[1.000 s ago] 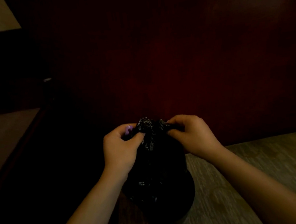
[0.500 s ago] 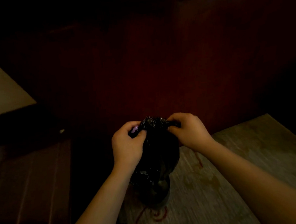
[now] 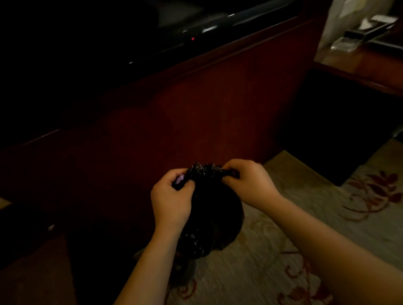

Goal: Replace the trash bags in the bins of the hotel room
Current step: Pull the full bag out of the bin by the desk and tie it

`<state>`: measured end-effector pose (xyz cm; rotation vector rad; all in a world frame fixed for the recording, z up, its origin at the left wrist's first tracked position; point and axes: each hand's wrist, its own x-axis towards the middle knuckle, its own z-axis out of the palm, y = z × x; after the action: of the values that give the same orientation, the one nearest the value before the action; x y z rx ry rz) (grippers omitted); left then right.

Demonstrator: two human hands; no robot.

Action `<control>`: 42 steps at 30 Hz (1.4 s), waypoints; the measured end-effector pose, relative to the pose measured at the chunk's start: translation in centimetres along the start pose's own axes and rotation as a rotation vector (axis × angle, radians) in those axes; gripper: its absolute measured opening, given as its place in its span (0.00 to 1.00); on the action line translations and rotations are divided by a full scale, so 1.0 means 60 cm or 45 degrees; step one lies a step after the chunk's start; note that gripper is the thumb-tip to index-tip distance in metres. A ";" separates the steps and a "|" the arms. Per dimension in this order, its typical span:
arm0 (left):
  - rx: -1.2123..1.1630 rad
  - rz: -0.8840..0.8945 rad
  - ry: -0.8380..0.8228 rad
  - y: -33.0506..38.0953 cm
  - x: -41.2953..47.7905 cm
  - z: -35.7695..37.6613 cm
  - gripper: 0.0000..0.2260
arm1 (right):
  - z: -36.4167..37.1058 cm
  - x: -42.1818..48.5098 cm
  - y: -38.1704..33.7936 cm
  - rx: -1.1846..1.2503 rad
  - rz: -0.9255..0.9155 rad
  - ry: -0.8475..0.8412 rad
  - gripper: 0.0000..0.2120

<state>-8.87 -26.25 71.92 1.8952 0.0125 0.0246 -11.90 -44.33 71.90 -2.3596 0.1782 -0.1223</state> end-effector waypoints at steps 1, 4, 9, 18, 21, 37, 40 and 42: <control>0.007 0.014 -0.023 0.009 -0.009 0.014 0.09 | -0.016 -0.012 0.008 -0.019 0.020 0.010 0.04; -0.005 0.070 -0.096 0.034 -0.038 0.052 0.11 | -0.060 -0.050 0.035 -0.033 0.055 0.052 0.04; -0.044 0.168 -0.264 0.075 -0.064 0.107 0.12 | -0.127 -0.107 0.071 -0.049 0.175 0.160 0.08; -0.244 0.318 -0.786 0.155 -0.082 0.219 0.11 | -0.234 -0.220 0.101 -0.037 0.494 0.540 0.06; -0.290 0.377 -0.970 0.189 -0.092 0.253 0.09 | -0.252 -0.256 0.099 -0.053 0.608 0.686 0.04; -0.540 0.725 -1.554 0.398 -0.307 0.457 0.13 | -0.481 -0.519 0.121 -0.304 0.797 1.177 0.04; -0.617 0.804 -1.539 0.436 -0.369 0.510 0.11 | -0.536 -0.560 0.141 -0.341 0.817 1.277 0.04; -0.668 0.826 -1.528 0.459 -0.405 0.545 0.10 | -0.565 -0.585 0.150 -0.357 0.826 1.324 0.04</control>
<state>-32.46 -66.55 87.34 1.0821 -1.2805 -0.6022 -52.10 -68.23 88.49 -2.1409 1.4987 -1.0377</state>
